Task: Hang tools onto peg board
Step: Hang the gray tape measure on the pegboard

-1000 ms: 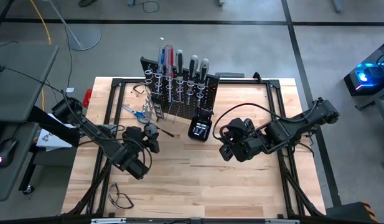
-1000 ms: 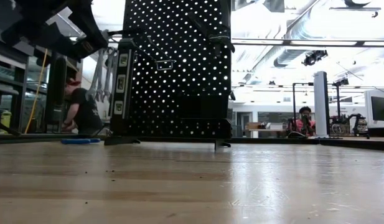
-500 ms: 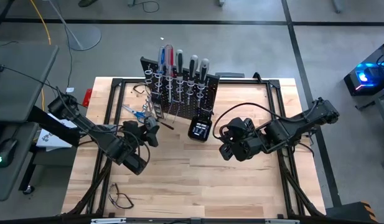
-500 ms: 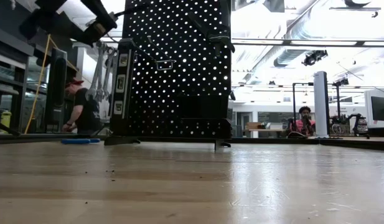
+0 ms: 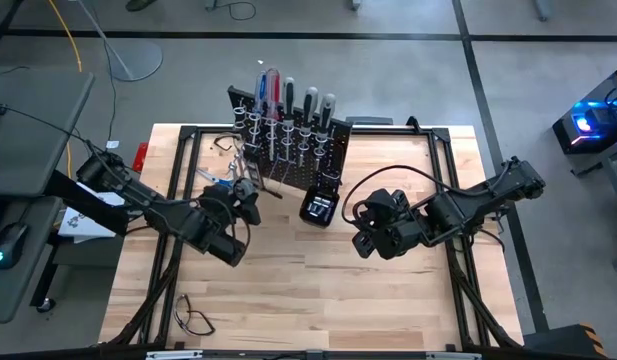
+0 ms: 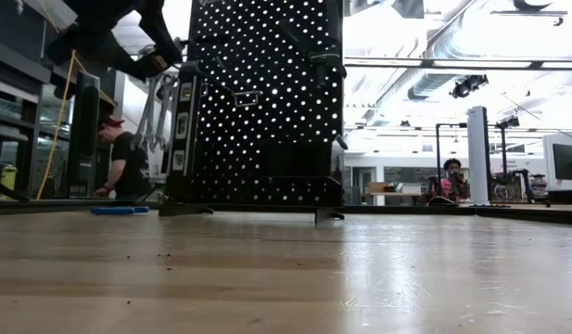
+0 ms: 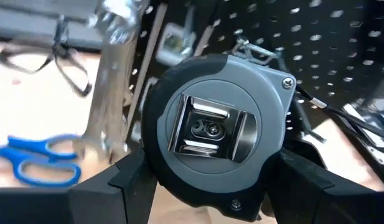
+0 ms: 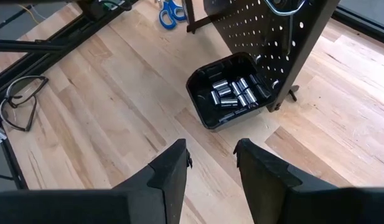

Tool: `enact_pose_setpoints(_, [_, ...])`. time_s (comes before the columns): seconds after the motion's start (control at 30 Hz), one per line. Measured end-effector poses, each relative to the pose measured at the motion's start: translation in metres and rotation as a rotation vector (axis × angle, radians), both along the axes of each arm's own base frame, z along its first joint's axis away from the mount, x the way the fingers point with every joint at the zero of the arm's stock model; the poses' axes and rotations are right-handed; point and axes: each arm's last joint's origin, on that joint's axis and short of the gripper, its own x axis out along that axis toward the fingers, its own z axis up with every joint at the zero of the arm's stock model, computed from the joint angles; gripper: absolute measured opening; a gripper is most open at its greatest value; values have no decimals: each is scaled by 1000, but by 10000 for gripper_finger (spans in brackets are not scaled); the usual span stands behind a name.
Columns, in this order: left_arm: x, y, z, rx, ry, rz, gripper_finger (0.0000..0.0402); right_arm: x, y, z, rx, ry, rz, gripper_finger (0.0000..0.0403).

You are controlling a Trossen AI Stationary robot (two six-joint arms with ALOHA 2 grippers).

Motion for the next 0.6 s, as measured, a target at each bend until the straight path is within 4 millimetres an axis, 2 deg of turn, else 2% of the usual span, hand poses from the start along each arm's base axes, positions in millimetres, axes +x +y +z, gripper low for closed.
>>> enact_pose_setpoints(0.1, [1,-6,-1,-55,-31,-14,232,0,0,0,0,0,0,133])
enact_pose_setpoints(0.23, [-4,-27,-1,-120,-42,-116,232,-1,0,-1,-7,12,2,133])
enact_pose_setpoints(0.4, [-19,-59,-1,-192,-51,-269,232,-1,0,-1,-17,20,19,133])
enact_pose_setpoints(0.6, [-37,-94,3,-273,-173,-406,232,1,5,1,15,2,64,133])
